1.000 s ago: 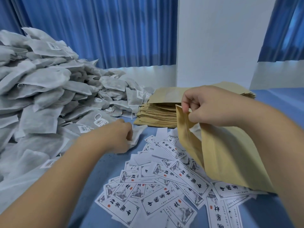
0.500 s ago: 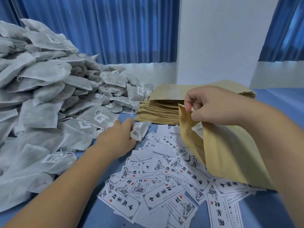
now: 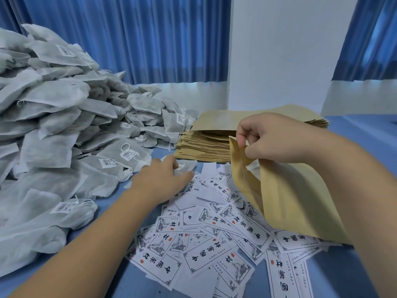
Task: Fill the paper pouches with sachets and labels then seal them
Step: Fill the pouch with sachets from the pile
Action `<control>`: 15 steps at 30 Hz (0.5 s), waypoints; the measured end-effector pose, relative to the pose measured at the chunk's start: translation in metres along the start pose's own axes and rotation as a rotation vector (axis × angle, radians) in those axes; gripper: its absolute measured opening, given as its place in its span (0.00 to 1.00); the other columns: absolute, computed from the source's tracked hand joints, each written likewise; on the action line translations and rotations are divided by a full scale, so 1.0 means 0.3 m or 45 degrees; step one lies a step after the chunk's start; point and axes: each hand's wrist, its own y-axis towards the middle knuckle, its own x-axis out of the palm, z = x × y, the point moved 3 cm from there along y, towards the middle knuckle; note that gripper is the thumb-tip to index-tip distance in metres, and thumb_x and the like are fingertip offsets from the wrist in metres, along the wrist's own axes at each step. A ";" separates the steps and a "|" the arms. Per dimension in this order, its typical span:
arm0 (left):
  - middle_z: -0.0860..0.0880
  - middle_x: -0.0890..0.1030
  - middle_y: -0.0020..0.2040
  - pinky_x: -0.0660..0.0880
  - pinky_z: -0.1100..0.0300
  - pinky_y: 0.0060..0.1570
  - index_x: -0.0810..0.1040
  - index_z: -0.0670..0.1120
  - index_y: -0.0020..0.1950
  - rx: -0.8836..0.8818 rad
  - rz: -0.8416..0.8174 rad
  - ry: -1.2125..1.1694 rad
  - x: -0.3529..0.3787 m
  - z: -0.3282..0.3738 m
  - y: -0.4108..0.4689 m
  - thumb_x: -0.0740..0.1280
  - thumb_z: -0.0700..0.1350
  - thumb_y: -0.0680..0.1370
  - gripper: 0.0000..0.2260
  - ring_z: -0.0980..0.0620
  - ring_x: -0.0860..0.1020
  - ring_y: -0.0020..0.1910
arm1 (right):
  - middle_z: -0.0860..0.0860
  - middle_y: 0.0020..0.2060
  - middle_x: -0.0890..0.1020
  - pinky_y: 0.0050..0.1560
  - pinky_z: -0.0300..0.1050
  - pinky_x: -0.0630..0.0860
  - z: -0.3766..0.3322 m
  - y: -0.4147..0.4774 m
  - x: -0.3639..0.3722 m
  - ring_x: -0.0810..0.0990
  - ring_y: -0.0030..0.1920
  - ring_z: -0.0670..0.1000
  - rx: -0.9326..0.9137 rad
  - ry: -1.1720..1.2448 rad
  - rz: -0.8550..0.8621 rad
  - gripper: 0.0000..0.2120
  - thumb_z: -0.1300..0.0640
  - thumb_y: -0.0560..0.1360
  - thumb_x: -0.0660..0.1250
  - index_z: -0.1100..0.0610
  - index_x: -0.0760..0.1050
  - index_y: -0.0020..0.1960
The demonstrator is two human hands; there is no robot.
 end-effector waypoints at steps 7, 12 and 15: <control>0.48 0.73 0.56 0.74 0.50 0.50 0.66 0.55 0.58 0.021 0.230 0.019 -0.002 -0.040 0.037 0.66 0.53 0.73 0.17 0.43 0.74 0.53 | 0.44 0.25 0.73 0.29 0.38 0.66 0.013 -0.005 -0.011 0.69 0.25 0.41 0.001 0.049 0.014 0.09 0.65 0.69 0.64 0.51 0.75 0.39; 0.49 0.76 0.58 0.71 0.54 0.47 0.68 0.52 0.61 0.155 0.493 -0.242 -0.066 -0.063 0.031 0.69 0.45 0.71 0.20 0.46 0.75 0.54 | 0.45 0.23 0.71 0.25 0.33 0.64 0.015 -0.019 -0.031 0.67 0.24 0.43 -0.023 0.140 -0.017 0.09 0.67 0.69 0.64 0.54 0.75 0.40; 0.60 0.78 0.49 0.71 0.59 0.37 0.67 0.58 0.58 0.461 0.616 -0.648 -0.152 0.020 -0.051 0.70 0.46 0.69 0.21 0.60 0.77 0.44 | 0.46 0.23 0.71 0.23 0.32 0.63 0.020 -0.023 -0.046 0.66 0.22 0.43 -0.024 0.184 0.004 0.09 0.68 0.68 0.64 0.55 0.75 0.41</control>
